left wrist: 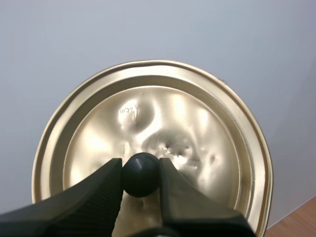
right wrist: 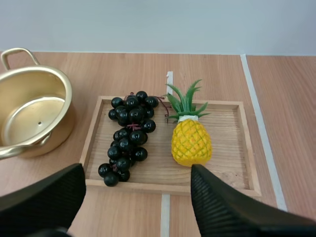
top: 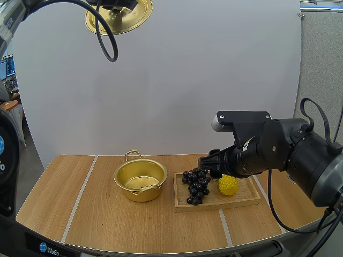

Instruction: Open the pot, put the pineapple inside, and close it

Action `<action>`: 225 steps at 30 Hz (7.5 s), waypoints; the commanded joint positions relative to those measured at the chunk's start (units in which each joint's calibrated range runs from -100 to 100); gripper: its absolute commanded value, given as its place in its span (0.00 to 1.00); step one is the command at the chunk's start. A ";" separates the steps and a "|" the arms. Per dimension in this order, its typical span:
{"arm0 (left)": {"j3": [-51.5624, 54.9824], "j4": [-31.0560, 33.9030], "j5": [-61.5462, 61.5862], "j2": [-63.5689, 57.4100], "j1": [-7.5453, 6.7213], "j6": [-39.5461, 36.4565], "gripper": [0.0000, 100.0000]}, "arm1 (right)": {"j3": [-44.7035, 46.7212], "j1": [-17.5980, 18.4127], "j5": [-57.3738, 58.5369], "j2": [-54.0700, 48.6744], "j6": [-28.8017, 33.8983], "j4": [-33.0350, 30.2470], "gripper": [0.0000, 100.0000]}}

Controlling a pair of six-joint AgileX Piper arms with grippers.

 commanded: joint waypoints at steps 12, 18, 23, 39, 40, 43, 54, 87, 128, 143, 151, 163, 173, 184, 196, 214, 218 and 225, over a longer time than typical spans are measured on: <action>-0.42 0.14 -0.37 -0.23 -0.11 -0.57 0.00 | -4.23 -6.23 -9.58 22.08 -2.47 -3.09 1.00; -0.42 0.14 -0.37 -0.23 -0.11 -0.57 0.00 | -9.98 -7.43 -9.79 30.37 -11.78 6.57 1.00; -0.42 0.14 -0.37 -0.23 -0.11 -0.57 0.00 | -11.97 -7.43 -10.96 36.26 -11.95 6.11 1.00; -0.42 0.14 -0.37 -0.23 -0.11 -0.57 0.00 | -12.01 -7.43 -19.16 46.27 -11.85 4.94 1.00; -0.42 0.14 -0.37 -0.23 -0.11 -0.57 0.00 | -12.01 -7.59 -19.87 46.57 -11.85 4.94 1.00; -0.42 0.14 -0.37 -0.23 -0.11 -0.57 0.00 | -12.13 -8.45 -20.69 48.18 -11.85 4.94 1.00; -0.42 0.14 -0.37 -0.23 -0.11 -0.57 0.00 | -12.13 -8.81 -22.81 52.36 -13.97 6.28 1.00; -0.42 0.14 -0.37 -0.23 -0.11 -0.57 0.00 | -12.13 -8.65 -22.90 36.55 -15.23 8.03 0.00; -0.42 0.14 -0.37 -0.23 -0.11 -0.57 0.00 | -30.81 19.91 -18.02 53.43 -16.57 15.58 0.00; -0.42 0.14 -0.37 -0.23 -0.11 -0.57 0.00 | -33.34 16.80 -16.92 64.50 -16.40 14.79 0.00; -0.42 0.14 -0.37 -0.23 -0.11 -0.57 0.00 | -33.34 16.80 -18.25 68.75 -16.40 14.38 0.00; -0.42 0.14 -0.37 -0.23 -0.11 -0.57 0.00 | -33.34 16.80 -17.93 69.26 -16.78 13.50 0.36; -0.42 0.14 -0.37 -0.23 -0.11 -0.57 0.00 | -33.34 16.80 -16.56 68.01 -16.60 13.53 1.00; -0.42 0.14 -0.37 -0.23 -0.11 -0.57 0.00 | -33.34 16.80 -6.39 47.77 -16.60 13.92 1.00; -0.42 0.14 -0.37 -0.23 -0.11 -0.57 0.00 | -33.34 16.80 9.82 18.47 -15.23 13.77 1.00; -0.42 0.14 -0.37 -0.23 -0.11 -0.57 0.00 | -9.97 16.80 19.99 -21.23 -12.85 9.36 1.00; -0.42 0.14 -0.37 -0.23 -0.11 -0.57 0.00 | -5.65 16.80 20.63 -28.23 -12.85 8.55 1.00; -0.42 0.14 -0.37 -0.23 -0.11 -0.57 0.00 | -3.18 16.80 29.28 -33.61 -7.95 4.27 0.75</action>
